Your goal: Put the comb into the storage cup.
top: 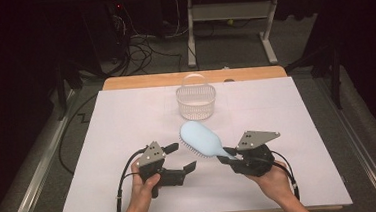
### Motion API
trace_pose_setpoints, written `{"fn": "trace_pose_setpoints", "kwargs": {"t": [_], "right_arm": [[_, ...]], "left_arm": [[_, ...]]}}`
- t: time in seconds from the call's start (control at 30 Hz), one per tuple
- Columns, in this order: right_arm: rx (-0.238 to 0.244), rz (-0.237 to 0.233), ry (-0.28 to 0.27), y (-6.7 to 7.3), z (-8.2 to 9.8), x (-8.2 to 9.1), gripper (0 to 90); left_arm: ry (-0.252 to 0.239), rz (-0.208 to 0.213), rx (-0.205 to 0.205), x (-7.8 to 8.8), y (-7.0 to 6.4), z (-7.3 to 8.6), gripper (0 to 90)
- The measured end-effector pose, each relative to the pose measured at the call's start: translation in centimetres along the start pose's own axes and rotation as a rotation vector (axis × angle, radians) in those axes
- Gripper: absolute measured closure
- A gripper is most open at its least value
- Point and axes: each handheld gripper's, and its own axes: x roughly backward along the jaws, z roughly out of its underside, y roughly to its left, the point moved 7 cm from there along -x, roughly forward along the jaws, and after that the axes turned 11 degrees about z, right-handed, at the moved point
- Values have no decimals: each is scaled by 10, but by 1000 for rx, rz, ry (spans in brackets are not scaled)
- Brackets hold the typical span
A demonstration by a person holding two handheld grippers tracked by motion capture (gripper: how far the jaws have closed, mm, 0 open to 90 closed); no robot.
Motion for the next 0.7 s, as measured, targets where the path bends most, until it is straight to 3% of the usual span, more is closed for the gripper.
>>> {"fn": "trace_pose_setpoints", "kwargs": {"t": [0.7], "right_arm": [[41,-28,-30,15,-10,-6,701]], "left_arm": [[-1,51,-23,-8,-9,-4,152]]}}
